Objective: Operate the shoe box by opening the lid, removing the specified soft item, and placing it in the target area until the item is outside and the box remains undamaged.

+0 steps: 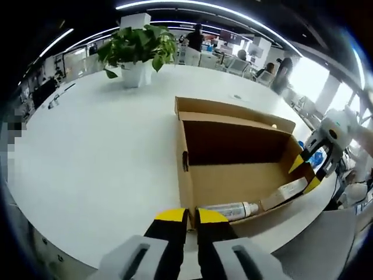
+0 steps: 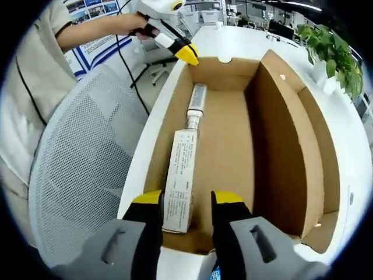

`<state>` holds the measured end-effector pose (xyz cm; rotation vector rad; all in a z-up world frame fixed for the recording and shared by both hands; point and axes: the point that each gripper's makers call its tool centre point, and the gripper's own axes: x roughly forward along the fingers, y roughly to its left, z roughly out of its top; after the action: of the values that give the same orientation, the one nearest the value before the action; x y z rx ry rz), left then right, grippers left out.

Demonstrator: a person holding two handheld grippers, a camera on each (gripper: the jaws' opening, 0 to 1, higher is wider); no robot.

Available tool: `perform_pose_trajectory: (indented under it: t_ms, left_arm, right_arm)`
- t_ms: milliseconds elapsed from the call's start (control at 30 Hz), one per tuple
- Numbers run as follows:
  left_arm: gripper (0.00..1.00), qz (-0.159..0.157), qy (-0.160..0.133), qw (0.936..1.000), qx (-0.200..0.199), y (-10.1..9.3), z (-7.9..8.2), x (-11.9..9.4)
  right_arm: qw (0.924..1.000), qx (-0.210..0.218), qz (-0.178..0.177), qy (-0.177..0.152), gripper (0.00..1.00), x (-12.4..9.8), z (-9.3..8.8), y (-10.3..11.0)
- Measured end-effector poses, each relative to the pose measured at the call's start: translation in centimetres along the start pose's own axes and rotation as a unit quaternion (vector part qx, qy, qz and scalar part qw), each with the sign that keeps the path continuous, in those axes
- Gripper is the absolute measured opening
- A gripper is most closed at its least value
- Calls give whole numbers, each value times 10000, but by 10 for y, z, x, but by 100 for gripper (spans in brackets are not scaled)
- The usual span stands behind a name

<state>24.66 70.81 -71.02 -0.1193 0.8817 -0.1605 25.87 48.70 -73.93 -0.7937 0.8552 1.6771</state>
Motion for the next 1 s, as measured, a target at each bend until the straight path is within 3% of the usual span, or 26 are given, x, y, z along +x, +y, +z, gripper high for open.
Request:
perform_pose_trajectory:
  t_ms: [267, 600, 1000]
  left_arm:
    - [5, -1, -5, 10000, -13, 0, 0, 0]
    - [5, -12, -42, 10000, -59, -1, 0, -1]
    - [5, -16, 8, 10000, 12, -1, 0, -1]
  right_arm:
    - [10000, -62, -38, -7, 17, 1, 2, 7]
    - [9989, 325, -334, 47, 15, 1, 2, 1]
    - [9985, 335, -439, -44, 14, -12, 8, 2]
